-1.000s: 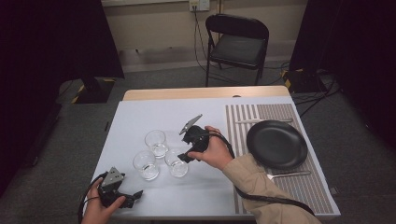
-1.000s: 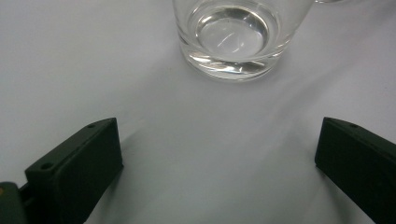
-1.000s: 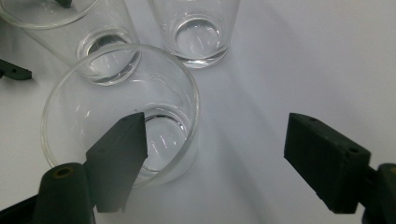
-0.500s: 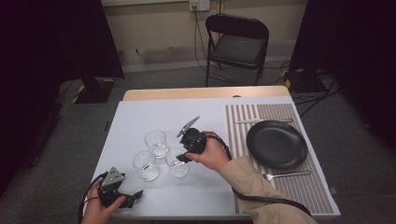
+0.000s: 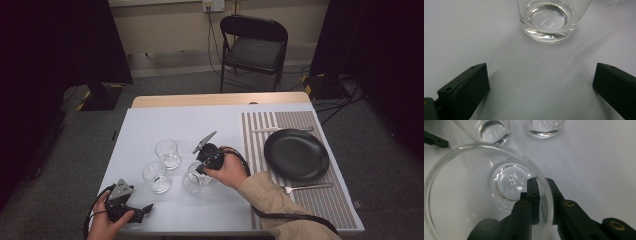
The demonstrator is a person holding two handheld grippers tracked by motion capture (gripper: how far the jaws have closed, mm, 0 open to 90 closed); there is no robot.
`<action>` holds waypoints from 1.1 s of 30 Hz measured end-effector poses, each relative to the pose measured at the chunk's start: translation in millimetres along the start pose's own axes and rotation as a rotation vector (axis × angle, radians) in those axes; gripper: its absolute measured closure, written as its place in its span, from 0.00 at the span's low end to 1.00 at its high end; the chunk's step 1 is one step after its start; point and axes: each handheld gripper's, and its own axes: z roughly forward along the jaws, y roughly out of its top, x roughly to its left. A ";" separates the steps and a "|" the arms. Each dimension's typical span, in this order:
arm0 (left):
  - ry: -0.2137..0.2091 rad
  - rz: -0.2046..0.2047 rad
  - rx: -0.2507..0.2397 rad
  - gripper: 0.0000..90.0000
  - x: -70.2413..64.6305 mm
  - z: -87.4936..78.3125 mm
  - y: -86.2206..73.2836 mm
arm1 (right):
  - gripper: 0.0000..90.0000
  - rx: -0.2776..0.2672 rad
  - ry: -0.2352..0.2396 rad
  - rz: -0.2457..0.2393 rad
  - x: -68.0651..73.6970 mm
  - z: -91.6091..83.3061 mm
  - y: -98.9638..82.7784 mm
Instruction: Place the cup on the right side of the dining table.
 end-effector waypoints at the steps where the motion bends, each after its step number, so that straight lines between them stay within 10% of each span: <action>1: -0.001 -0.003 -0.002 0.00 -0.2 0.2 0.0 | 0.94 -0.001 -0.012 -0.002 1.6 -0.6 -0.9; 33: 0.000 -0.003 -0.001 0.00 -0.2 0.0 -0.2 | 0.95 -0.076 -0.004 0.077 -9.8 -40.9 -8.0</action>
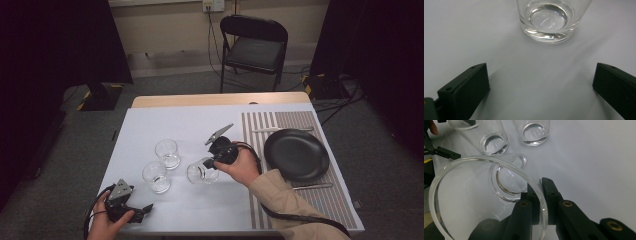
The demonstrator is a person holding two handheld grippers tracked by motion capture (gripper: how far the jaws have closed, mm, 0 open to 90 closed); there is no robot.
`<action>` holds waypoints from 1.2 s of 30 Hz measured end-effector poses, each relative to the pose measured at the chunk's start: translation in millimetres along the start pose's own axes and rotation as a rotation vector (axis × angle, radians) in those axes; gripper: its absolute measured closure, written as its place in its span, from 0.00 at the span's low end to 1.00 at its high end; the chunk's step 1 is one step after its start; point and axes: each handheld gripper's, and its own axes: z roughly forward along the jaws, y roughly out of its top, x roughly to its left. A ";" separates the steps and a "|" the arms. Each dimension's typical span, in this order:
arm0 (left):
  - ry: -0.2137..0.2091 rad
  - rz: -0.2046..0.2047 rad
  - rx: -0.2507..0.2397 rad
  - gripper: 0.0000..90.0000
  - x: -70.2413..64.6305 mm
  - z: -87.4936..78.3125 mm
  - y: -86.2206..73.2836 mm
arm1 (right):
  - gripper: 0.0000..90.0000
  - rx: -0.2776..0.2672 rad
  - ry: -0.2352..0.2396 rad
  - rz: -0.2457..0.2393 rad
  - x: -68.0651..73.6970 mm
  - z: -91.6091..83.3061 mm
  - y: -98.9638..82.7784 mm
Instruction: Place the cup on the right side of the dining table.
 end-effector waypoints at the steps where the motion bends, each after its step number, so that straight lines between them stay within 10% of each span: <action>1: 0.000 0.000 0.000 0.00 0.0 0.0 0.0 | 0.95 0.001 -0.001 0.005 -1.1 -2.2 -0.6; 36: 0.002 0.000 -0.001 0.00 -0.2 -0.1 -0.2 | 0.95 -0.016 -0.078 0.083 -39.3 -35.9 -17.5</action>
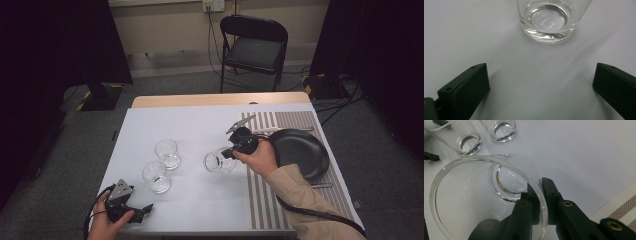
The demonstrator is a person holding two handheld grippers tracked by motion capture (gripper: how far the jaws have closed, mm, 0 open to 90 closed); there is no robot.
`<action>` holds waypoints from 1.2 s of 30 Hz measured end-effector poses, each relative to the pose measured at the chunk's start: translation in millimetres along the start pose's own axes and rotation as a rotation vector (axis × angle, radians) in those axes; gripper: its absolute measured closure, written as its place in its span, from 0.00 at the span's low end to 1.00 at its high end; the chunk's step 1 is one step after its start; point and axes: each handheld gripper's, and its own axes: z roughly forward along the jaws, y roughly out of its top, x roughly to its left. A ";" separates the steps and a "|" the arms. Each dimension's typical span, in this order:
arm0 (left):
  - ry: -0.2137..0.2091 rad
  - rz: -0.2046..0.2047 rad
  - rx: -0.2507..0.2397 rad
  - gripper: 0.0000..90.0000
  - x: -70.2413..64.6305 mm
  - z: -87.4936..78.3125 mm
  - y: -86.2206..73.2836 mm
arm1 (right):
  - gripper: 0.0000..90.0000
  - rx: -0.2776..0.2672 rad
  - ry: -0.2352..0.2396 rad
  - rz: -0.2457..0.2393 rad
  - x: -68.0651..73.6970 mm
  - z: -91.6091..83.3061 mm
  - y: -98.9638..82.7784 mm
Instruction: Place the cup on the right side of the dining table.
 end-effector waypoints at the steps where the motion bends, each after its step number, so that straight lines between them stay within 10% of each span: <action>1: 0.000 0.000 0.000 0.00 0.0 0.0 0.0 | 0.95 0.003 -0.002 0.006 -1.2 -0.9 -0.6; 36: 0.001 0.000 0.000 0.00 -0.1 0.0 0.0 | 0.95 -0.001 -0.056 0.051 -30.4 -9.6 -7.9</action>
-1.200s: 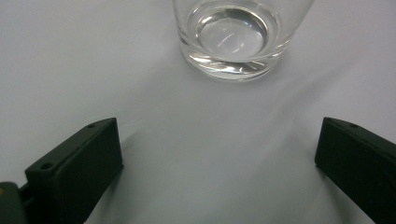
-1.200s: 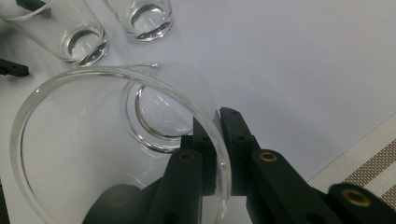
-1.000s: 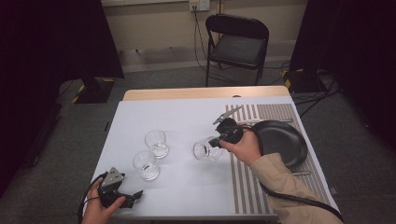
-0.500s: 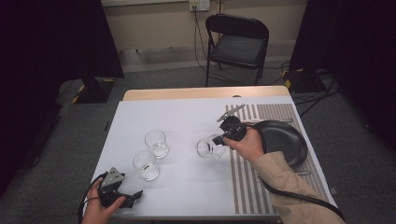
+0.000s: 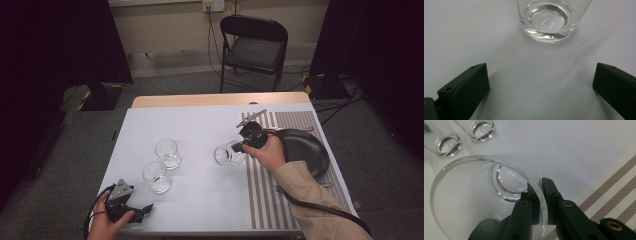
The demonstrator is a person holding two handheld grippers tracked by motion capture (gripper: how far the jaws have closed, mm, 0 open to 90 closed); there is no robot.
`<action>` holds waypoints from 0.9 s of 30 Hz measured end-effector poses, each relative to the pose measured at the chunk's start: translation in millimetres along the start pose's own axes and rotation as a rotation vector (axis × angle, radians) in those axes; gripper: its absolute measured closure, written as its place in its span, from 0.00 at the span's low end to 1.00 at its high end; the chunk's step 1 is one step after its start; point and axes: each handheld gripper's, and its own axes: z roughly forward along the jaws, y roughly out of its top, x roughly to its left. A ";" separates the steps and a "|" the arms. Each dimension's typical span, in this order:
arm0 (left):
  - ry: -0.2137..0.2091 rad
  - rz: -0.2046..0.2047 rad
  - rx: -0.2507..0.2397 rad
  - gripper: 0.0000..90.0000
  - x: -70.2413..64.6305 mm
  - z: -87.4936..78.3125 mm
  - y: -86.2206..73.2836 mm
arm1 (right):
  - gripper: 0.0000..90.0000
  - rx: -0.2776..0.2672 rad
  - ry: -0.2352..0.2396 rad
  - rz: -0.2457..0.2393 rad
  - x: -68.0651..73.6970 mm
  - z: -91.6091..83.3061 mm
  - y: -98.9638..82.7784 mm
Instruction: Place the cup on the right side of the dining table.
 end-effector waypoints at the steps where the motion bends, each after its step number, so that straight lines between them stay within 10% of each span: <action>1: 0.000 0.001 0.000 0.00 0.1 0.0 0.0 | 0.95 -0.002 -0.001 0.004 -1.3 0.2 -0.8; 27: 0.000 0.000 0.001 0.00 0.0 0.0 0.0 | 0.95 -0.011 -0.042 0.085 -23.8 -5.1 -5.2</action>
